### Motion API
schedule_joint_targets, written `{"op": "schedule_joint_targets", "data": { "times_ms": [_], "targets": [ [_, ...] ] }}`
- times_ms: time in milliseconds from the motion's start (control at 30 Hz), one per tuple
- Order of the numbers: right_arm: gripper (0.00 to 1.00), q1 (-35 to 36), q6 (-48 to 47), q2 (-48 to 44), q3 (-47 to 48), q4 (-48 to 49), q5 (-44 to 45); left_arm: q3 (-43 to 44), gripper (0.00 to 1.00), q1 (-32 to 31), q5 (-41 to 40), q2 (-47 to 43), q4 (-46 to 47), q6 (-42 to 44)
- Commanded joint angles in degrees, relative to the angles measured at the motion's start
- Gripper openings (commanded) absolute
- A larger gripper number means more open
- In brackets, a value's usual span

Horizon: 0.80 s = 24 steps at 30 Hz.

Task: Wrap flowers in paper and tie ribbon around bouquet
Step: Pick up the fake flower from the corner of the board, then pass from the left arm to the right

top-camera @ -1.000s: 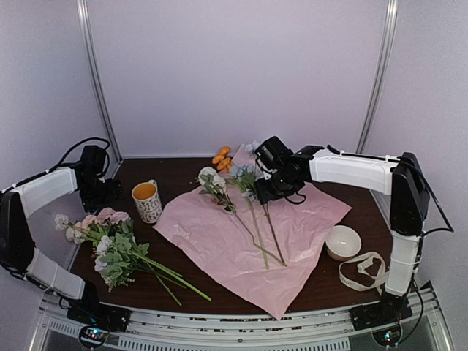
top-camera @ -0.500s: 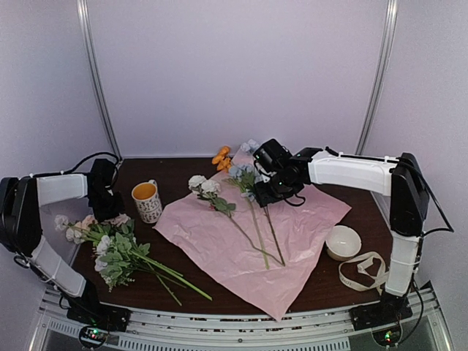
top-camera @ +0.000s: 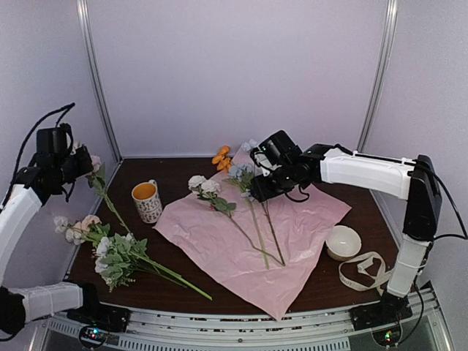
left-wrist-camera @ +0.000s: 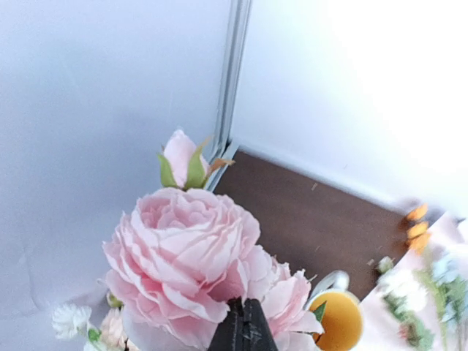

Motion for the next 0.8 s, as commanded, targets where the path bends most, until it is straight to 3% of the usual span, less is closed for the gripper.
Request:
{"op": "schedule_joint_targets", "data": {
  "times_ms": [0, 200, 400, 467, 567, 767],
  "targets": [
    [0.57, 3.5, -5.4, -5.7, -0.5, 9.4, -7.7, 0.8, 0.00, -0.6, 9.2, -11.9, 13.6, 6.6],
    [0.57, 10.2, -12.6, -7.5, 1.9, 18.5, -20.7, 2.2, 0.00, -2.0, 24.7, -19.4, 23.3, 1.5],
    [0.62, 14.9, -10.2, -3.4, 7.3, 30.0, -27.0, 4.4, 0.00, -8.1, 29.5, -17.8, 30.4, -5.2],
    [0.69, 15.7, -7.8, -0.3, 11.0, 32.7, -27.9, 5.3, 0.00, -13.1, 28.3, -16.1, 32.6, -5.0],
    [0.97, 16.8, -4.4, 4.5, 17.1, 33.7, -28.7, 7.6, 0.00, -21.9, 24.0, -12.5, 33.4, -0.3],
    [0.97, 18.1, -0.9, 7.4, 19.1, 36.4, -27.3, 8.3, 0.00, -25.4, 26.5, -6.2, 39.4, -3.2]
  ]
}}
